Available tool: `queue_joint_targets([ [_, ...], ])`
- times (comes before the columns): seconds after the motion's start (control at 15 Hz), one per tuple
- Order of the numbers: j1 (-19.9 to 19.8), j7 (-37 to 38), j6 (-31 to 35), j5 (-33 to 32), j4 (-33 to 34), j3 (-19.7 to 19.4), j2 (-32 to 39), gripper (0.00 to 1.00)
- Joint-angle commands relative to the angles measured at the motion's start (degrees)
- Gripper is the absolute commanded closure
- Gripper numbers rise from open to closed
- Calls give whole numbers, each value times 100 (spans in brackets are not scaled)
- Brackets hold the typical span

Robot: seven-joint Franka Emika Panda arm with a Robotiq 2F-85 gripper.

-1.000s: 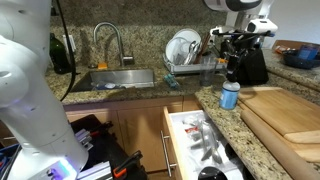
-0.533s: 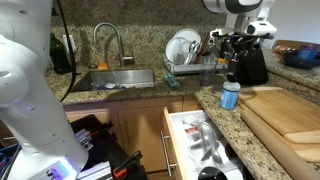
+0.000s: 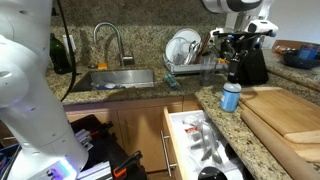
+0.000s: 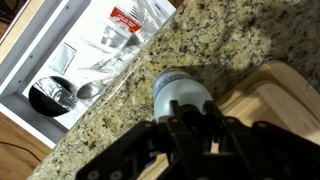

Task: Place the white and blue pump bottle inside the open drawer

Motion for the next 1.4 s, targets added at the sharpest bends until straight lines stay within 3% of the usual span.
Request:
queue_joint_targets([
  [0.0,58,28,-408,-20,-141,-38,-400,93],
  [0.47,311,381,-104,-117,-1069,13,-1177,93],
  [0.73,615,1331,385,-992,-2044,4,-1865,93],
  [0.93,589,2032,386,-1451,-2564,44,-2182,93],
  [1.0,542,1743,196,-1251,-2050,110,-1781,93],
  [1.07,534,1803,199,-1286,-2165,117,-1847,71],
  [1.33,539,1802,197,-1285,-2132,127,-1809,71],
])
